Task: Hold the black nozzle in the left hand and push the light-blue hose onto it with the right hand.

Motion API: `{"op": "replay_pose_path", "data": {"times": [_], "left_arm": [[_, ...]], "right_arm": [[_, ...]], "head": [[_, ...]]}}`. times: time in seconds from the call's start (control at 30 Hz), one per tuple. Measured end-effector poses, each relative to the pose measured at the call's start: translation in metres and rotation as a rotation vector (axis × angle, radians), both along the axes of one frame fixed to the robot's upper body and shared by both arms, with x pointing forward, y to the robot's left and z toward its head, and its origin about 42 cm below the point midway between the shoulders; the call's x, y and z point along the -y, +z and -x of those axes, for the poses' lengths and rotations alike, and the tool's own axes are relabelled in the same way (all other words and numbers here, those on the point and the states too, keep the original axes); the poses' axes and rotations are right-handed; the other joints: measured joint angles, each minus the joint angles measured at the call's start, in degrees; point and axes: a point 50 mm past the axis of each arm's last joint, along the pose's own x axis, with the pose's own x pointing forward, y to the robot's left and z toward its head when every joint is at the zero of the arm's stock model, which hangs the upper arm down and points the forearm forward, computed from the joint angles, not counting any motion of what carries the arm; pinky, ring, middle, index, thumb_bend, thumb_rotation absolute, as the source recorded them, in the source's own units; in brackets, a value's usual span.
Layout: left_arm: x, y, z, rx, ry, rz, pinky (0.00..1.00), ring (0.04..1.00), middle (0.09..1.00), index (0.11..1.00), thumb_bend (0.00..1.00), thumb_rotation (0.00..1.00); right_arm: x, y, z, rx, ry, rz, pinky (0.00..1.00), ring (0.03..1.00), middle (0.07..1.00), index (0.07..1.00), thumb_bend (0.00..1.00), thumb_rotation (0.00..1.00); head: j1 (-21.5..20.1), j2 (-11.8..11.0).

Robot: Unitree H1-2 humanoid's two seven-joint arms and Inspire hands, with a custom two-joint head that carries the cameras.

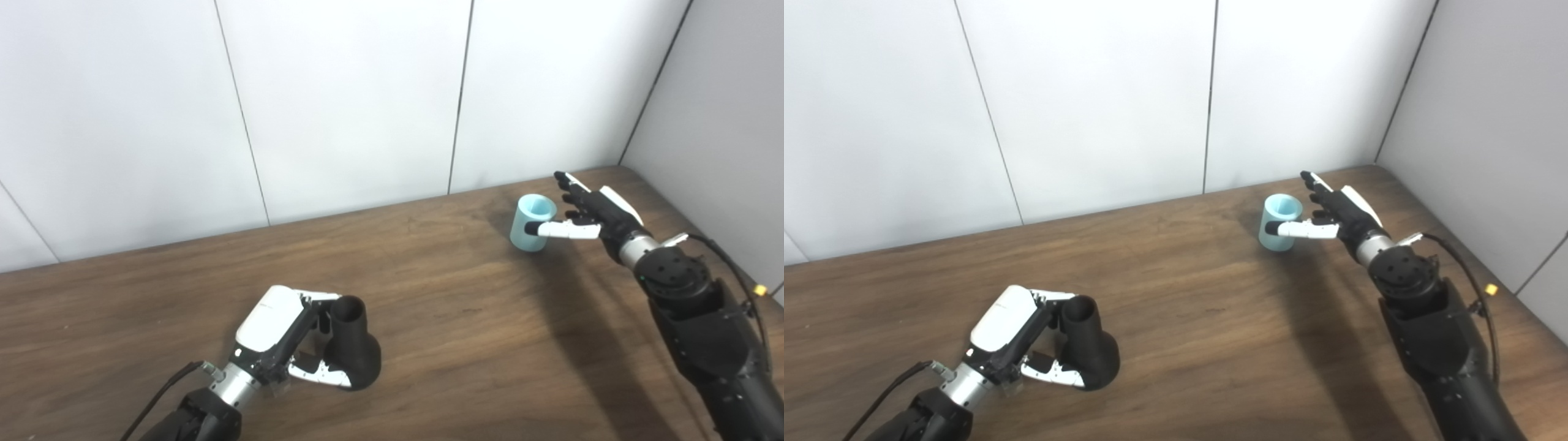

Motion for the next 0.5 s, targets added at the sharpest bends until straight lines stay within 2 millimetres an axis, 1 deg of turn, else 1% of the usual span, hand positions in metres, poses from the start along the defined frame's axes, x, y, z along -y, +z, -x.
{"op": "replay_pose_path", "data": {"times": [0.13,0.3,0.37,0.5], "left_arm": [[0.0,0.0,0.0,0.0,-0.001,0.0,0.32,0.378,0.429,0.512,0.52,0.0],[0.0,0.0,0.0,0.001,-0.002,0.0,0.33,0.377,0.427,0.512,0.52,0.0],[0.0,0.0,0.0,0.0,-0.001,0.0,0.32,0.369,0.422,0.511,0.52,0.0],[0.0,0.0,0.0,-0.004,-0.003,-0.001,0.32,0.367,0.421,0.513,0.52,0.0]], "right_arm": [[0.001,0.0,-0.007,-0.001,-0.005,0.003,0.92,0.997,1.0,1.0,0.99,0.3],[0.003,-0.008,-0.008,-0.022,-0.02,0.011,0.91,0.998,1.0,1.0,0.96,0.25],[0.004,-0.008,-0.008,-0.017,-0.031,0.013,0.89,0.988,1.0,1.0,0.94,0.23],[0.007,-0.014,-0.009,-0.029,-0.056,0.002,0.85,0.933,1.0,1.0,0.93,0.18]], "head": [[0.0,0.0],[0.17,0.26],[0.09,0.26],[0.26,0.35]]}}
